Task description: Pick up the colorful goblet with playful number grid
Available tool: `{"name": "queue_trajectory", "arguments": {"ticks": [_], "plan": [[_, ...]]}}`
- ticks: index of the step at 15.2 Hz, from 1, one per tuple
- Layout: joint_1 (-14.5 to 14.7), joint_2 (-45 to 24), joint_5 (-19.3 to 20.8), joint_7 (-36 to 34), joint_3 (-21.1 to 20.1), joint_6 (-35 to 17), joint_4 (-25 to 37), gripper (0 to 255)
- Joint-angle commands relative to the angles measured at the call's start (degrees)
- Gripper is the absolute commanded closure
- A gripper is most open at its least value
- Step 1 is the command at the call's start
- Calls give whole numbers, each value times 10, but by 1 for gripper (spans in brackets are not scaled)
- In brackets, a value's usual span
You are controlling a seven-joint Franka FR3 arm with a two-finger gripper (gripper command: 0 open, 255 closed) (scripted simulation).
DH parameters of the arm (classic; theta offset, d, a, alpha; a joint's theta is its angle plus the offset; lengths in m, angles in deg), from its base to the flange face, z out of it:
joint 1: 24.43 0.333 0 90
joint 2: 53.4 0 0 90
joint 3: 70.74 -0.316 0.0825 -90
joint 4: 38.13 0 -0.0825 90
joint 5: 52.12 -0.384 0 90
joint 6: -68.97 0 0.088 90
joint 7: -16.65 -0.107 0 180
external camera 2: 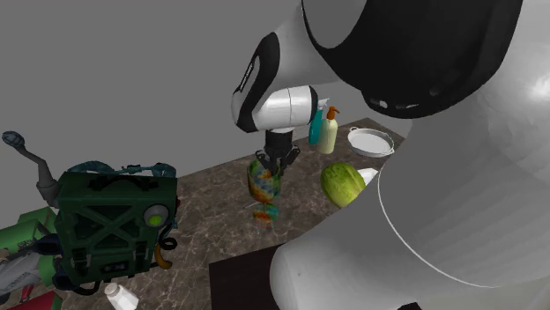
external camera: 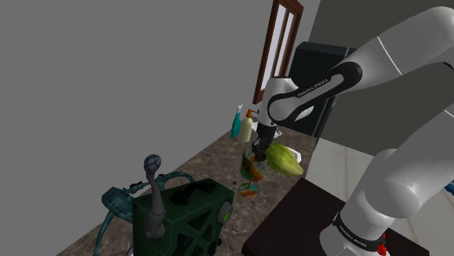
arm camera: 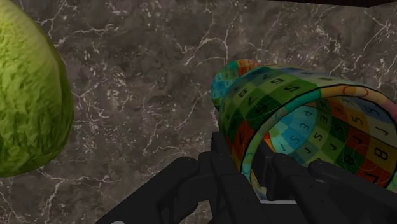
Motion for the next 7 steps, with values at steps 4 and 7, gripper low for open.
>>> {"name": "queue_trajectory", "arguments": {"ticks": [4, 7], "plan": [[-1, 31, 2, -2, 0, 49, 17, 255], [-1, 38, 3, -3, 0, 60, 22, 255]]}}
